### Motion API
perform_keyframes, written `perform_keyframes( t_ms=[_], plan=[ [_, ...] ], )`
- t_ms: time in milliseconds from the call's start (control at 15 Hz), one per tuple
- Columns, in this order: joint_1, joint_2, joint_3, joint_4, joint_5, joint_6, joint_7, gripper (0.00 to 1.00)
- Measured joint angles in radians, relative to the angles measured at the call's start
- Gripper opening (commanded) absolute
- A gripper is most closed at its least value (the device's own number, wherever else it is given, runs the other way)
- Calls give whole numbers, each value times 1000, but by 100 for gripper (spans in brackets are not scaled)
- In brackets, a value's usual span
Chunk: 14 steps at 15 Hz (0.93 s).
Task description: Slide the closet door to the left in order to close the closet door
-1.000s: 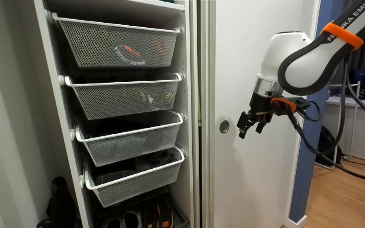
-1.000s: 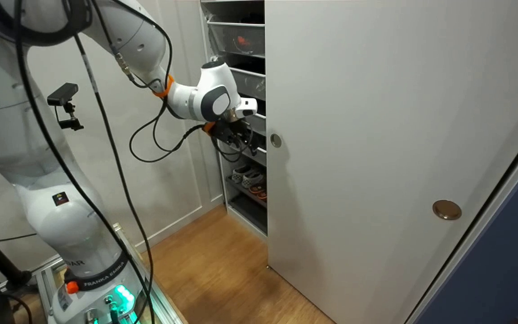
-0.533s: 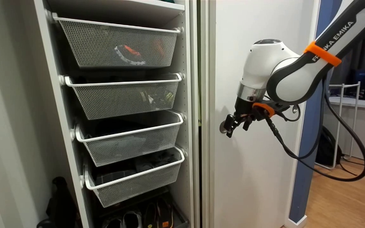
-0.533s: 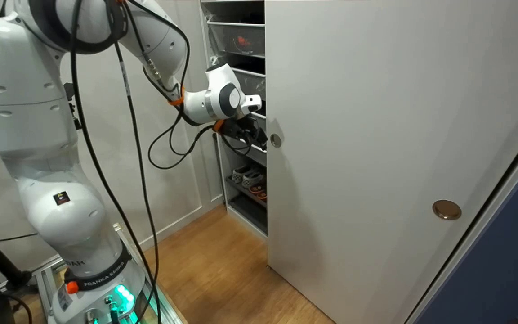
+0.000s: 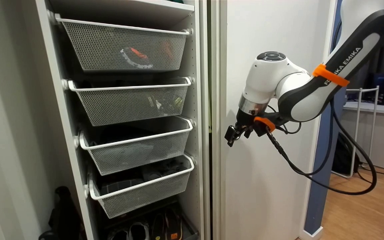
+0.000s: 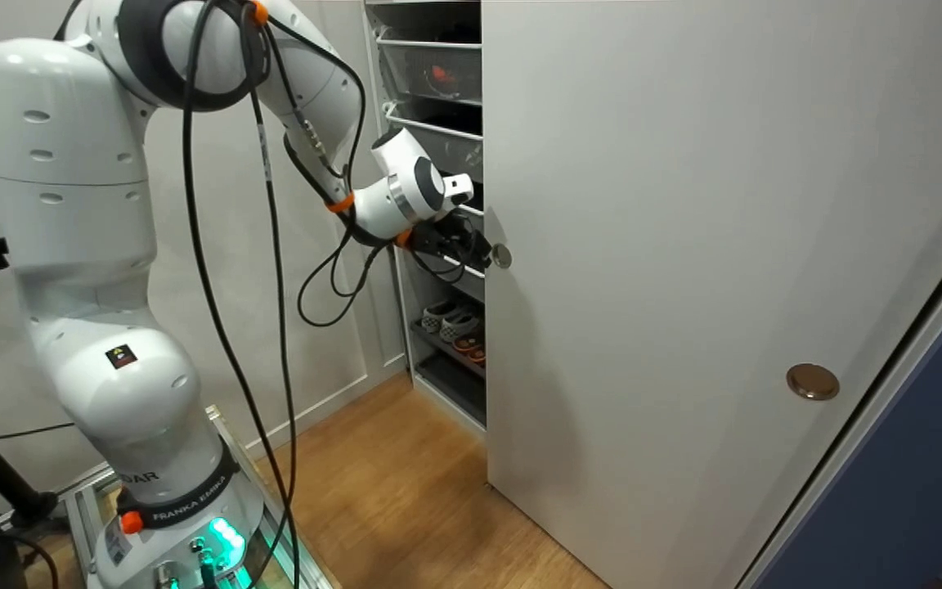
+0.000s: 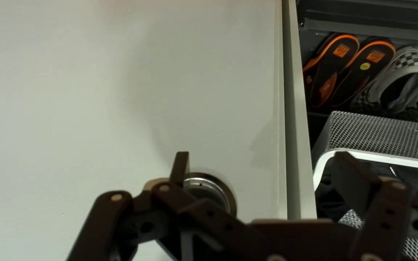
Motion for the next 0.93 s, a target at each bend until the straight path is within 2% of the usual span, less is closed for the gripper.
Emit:
perform_keyframes(
  t_ms=[933],
  plan=[
    [99, 95, -109, 112, -379, 44, 382, 100]
  ],
)
